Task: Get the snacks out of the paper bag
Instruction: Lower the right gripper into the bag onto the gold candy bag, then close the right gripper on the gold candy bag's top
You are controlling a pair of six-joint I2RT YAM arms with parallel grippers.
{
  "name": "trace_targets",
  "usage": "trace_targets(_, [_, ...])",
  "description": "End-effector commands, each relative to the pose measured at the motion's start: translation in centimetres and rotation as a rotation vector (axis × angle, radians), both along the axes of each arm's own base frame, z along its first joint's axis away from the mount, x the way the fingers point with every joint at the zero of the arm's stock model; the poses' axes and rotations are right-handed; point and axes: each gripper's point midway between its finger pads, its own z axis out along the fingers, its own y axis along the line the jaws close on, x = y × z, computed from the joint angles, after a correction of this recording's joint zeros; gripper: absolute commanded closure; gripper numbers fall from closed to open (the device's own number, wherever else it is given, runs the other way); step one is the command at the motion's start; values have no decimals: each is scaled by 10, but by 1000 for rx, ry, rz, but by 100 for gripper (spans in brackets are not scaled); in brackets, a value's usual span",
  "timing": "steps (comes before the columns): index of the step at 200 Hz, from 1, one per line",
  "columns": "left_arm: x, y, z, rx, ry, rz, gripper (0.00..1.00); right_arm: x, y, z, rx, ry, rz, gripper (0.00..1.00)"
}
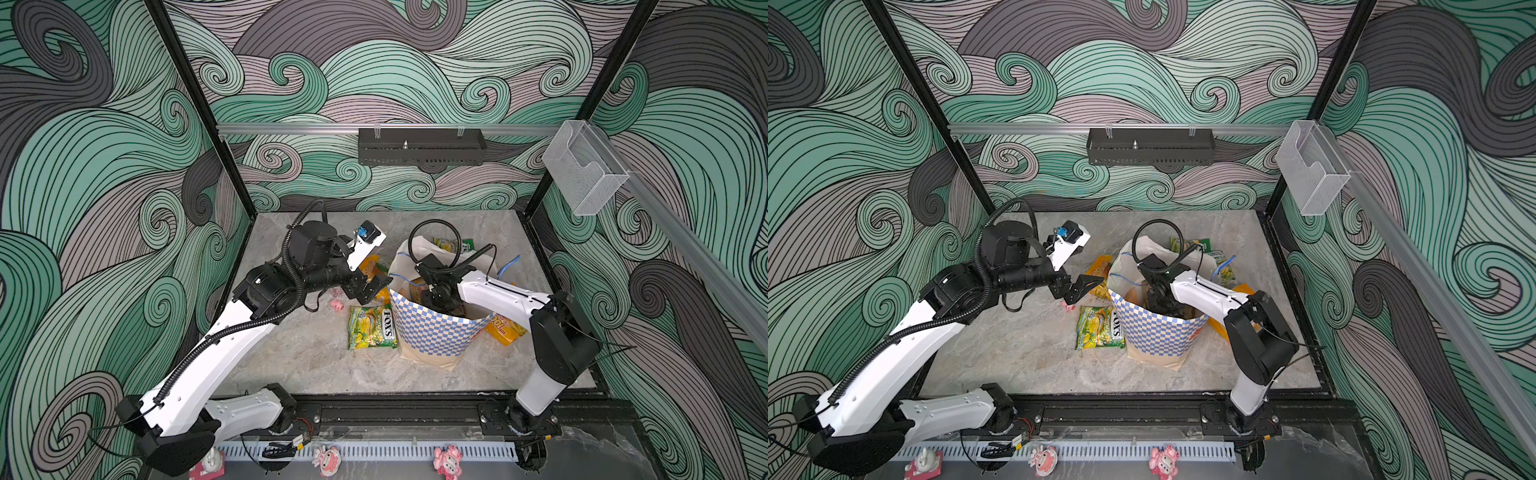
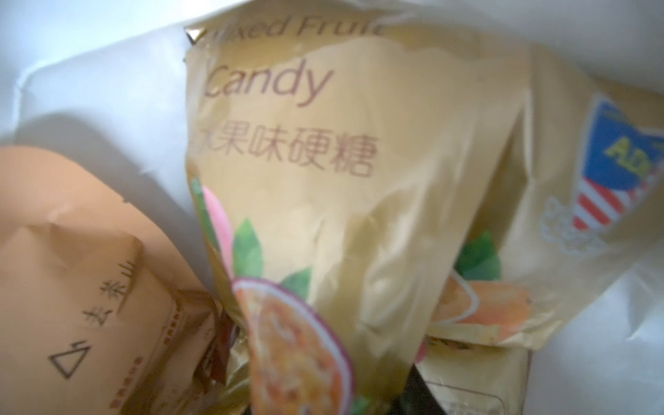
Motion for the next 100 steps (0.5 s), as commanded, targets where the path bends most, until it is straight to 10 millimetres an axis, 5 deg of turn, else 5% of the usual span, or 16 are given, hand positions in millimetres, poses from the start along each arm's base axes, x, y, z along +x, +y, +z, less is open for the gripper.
trace_targets(1, [-2,1,21,-45,-27,1,2,-21,-4,-9,-8,78,21,75])
trace_targets(46, [-2,1,22,-58,-25,8,2,-12,-2,31,53,-33,19,96])
trace_targets(100, [-1,-2,23,-80,-17,7,2,-6,-2,69,113,-105,-5,100])
